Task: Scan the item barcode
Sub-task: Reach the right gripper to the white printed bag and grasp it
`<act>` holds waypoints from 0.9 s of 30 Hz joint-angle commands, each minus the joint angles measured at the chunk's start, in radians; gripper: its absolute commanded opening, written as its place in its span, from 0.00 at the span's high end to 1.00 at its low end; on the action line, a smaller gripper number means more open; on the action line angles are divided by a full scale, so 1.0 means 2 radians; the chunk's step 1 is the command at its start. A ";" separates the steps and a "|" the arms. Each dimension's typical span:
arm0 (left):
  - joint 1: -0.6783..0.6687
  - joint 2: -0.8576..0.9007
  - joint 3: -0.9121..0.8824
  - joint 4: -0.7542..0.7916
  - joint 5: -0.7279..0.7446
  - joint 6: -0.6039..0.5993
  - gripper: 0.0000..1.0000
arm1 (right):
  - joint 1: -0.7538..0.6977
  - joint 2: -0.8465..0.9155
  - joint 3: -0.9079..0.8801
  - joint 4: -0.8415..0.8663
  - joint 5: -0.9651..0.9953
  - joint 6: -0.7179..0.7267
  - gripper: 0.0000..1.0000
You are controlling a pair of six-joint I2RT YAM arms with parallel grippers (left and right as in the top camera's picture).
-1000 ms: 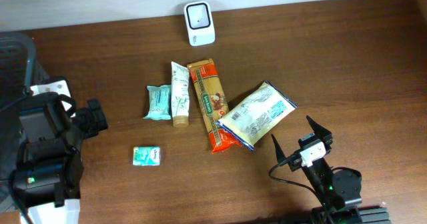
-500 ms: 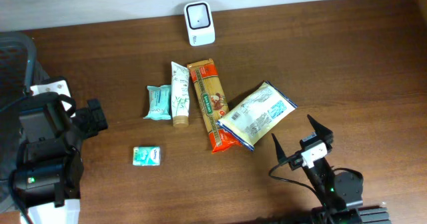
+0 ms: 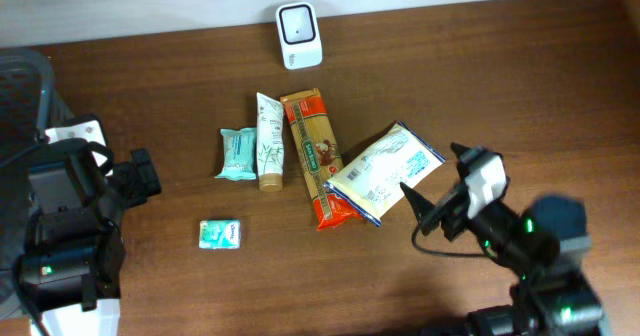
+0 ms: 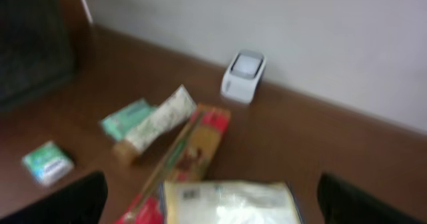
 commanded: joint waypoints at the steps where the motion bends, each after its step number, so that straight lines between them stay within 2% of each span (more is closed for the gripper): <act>1: 0.002 -0.004 0.009 -0.001 -0.007 -0.005 0.01 | -0.001 0.105 0.108 -0.080 -0.018 0.005 0.01; 5: 0.002 -0.004 0.009 -0.001 -0.007 -0.005 0.01 | -0.001 0.224 0.203 -0.155 -0.086 0.005 0.02; 9: 0.002 -0.004 0.009 -0.001 -0.007 -0.005 0.01 | 0.000 0.321 0.207 -0.119 -0.197 0.041 0.02; 10: 0.002 -0.004 0.009 -0.001 -0.007 -0.005 0.01 | 0.006 0.358 0.207 -0.101 -0.213 0.047 0.09; 12: 0.002 -0.004 0.009 -0.001 -0.007 -0.005 0.01 | 0.029 0.405 0.207 -0.065 -0.198 0.098 0.21; 13: 0.002 -0.004 0.009 -0.001 -0.007 -0.005 0.01 | 0.047 0.429 0.207 -0.038 -0.170 0.149 0.27; 17: 0.002 -0.004 0.009 -0.001 -0.007 -0.005 0.01 | 0.111 0.503 0.225 -0.001 -0.064 0.291 0.31; 19: 0.002 -0.004 0.009 -0.001 -0.007 -0.005 0.01 | 0.124 0.521 0.227 -0.009 -0.050 0.304 0.33; 20: 0.002 -0.004 0.009 -0.001 -0.007 -0.005 0.01 | 0.121 0.523 0.227 -0.028 -0.026 0.294 0.32; 23: 0.002 -0.004 0.009 -0.001 -0.007 -0.005 0.01 | 0.070 0.523 0.239 -0.088 0.015 0.171 0.24; 27: 0.002 -0.004 0.009 -0.001 -0.007 -0.005 0.01 | -0.069 0.538 0.244 -0.113 -0.028 0.025 0.10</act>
